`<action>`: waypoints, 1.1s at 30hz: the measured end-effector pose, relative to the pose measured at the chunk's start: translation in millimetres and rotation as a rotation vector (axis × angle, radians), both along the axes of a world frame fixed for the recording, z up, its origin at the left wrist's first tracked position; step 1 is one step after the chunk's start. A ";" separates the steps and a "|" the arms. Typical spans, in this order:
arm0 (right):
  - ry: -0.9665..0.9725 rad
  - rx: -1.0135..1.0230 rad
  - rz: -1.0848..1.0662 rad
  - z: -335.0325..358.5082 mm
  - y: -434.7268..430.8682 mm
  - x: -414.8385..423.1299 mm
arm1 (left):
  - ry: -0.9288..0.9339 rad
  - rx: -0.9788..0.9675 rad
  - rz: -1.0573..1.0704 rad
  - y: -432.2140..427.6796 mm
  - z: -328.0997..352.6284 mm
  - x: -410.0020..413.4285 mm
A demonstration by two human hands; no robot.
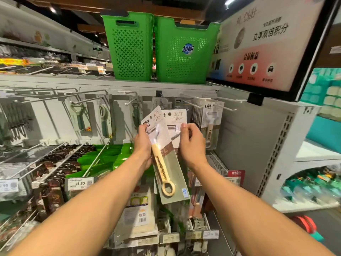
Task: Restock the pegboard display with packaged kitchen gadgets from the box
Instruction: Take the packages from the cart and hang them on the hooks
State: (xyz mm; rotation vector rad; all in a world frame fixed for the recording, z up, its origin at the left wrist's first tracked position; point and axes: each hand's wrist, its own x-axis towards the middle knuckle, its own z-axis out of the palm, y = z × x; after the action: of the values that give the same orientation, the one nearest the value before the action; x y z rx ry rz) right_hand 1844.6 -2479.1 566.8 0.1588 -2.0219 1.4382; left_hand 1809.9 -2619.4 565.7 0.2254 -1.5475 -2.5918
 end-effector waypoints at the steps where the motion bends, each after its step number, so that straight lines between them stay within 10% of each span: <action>1: 0.011 -0.024 -0.012 1.9 7.5 5.9 | 0.001 0.015 -0.021 6.8 -0.1 1.5; 13: 0.054 -0.333 -0.335 4.8 127.0 32.9 | 0.028 -0.044 -0.294 133.9 5.1 18.9; 33: 0.048 -0.153 -0.291 15.4 166.4 -9.2 | 0.027 -0.083 -0.375 186.5 15.0 -35.3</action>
State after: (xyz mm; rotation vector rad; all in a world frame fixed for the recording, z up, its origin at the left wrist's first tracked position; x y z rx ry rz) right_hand 1835.4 -2312.8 582.2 -0.1592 -1.8013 1.3807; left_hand 1774.6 -2432.9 580.7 -0.1206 -1.8358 -2.7733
